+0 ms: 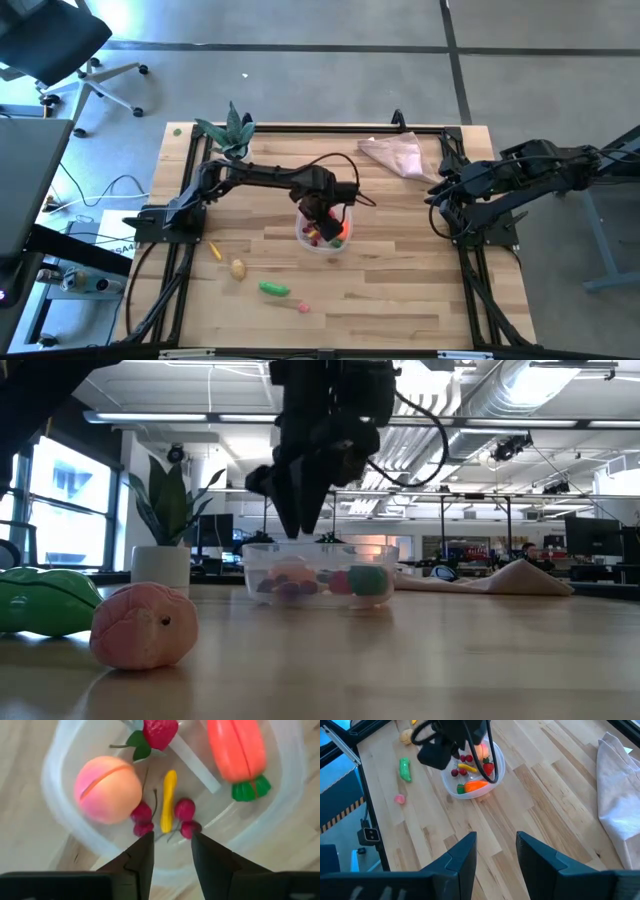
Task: Pick and placing Produce into tupperware
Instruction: Put the green pea into the transparent bin
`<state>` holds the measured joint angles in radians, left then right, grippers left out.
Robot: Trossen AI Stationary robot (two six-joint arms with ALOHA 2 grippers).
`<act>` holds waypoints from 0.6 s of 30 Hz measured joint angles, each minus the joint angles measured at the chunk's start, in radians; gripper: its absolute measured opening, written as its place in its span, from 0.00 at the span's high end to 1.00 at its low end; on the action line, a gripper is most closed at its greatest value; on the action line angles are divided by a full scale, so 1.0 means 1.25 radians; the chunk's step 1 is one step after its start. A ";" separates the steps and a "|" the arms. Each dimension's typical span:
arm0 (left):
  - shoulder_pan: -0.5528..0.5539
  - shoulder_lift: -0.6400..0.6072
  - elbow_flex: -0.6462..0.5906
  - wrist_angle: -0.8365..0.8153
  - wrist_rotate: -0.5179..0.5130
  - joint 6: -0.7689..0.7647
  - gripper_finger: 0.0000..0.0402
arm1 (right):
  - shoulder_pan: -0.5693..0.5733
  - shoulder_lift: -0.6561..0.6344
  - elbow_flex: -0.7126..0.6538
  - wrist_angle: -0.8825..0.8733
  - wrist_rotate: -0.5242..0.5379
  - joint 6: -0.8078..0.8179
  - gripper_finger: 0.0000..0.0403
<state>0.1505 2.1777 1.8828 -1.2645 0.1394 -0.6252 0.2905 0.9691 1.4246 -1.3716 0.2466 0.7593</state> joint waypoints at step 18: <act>-0.025 -0.011 0.120 -0.246 -0.151 -0.098 0.72 | 0.000 0.000 0.000 0.000 0.000 0.000 0.68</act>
<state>0.1194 2.1640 2.0329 -1.5714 -0.0493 -0.7479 0.2905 0.9691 1.4243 -1.3716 0.2463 0.7590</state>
